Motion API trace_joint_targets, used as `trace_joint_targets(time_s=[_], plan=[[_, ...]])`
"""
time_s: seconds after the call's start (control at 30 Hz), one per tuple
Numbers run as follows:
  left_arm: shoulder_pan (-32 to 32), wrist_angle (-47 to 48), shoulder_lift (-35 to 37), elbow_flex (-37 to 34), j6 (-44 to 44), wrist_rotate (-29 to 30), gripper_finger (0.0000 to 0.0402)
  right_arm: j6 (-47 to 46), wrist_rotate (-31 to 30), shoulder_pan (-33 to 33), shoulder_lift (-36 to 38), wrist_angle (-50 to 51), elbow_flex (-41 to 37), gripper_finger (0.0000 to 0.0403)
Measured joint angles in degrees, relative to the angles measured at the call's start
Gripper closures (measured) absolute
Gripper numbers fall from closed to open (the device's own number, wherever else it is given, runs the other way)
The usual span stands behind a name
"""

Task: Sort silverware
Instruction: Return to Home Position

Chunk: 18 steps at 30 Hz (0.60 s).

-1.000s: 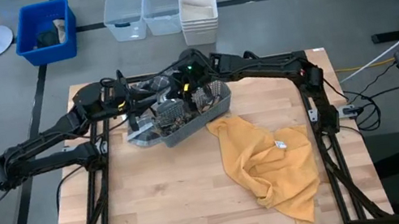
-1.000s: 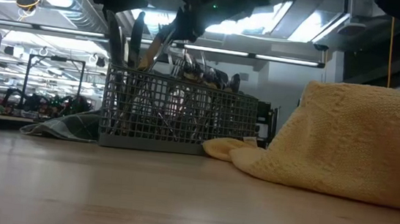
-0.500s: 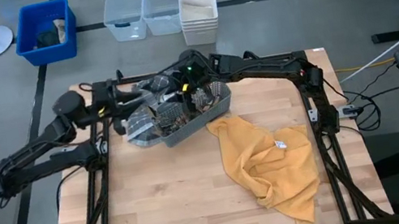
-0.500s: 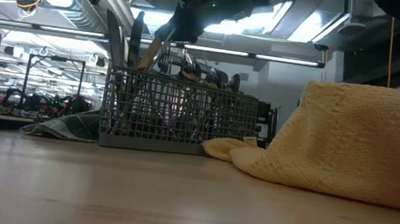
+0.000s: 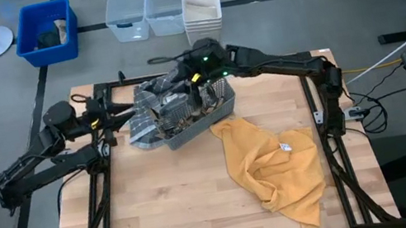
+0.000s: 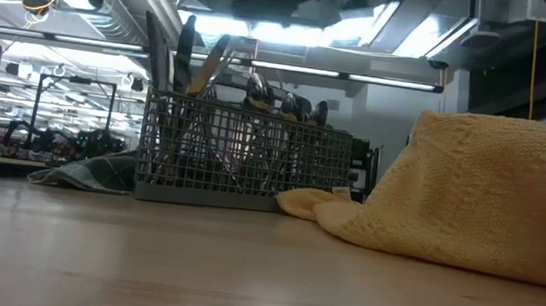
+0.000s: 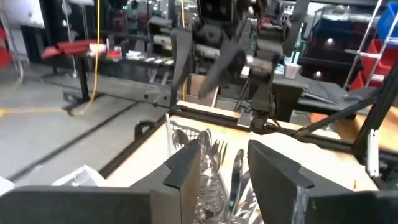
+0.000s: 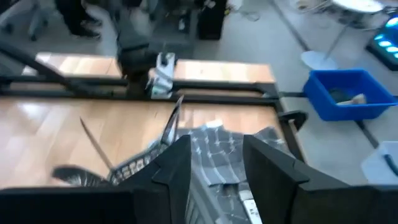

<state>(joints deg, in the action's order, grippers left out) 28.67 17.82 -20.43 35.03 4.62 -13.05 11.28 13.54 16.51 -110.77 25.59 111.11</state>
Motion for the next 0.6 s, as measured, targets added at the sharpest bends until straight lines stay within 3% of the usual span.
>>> trace_joint_targets(time_s=[0.23, 0.37, 0.6], plan=[[0.0, 0.3, 4.3, 0.0, -4.6, 0.2, 0.0279, -8.1, -1.5, 0.0, 7.5, 0.2, 0.0, 0.0255], [0.0, 1.6, 5.4, 0.0, -3.1, 0.2, 0.0279, -9.9, 0.0, 0.0, 12.4, 3.0, 0.0, 0.0255], [0.0, 1.9, 5.4, 0.0, -1.8, 0.2, 0.0279, -8.1, 0.7, 0.0, 21.4, 19.3, 0.0, 0.0255]])
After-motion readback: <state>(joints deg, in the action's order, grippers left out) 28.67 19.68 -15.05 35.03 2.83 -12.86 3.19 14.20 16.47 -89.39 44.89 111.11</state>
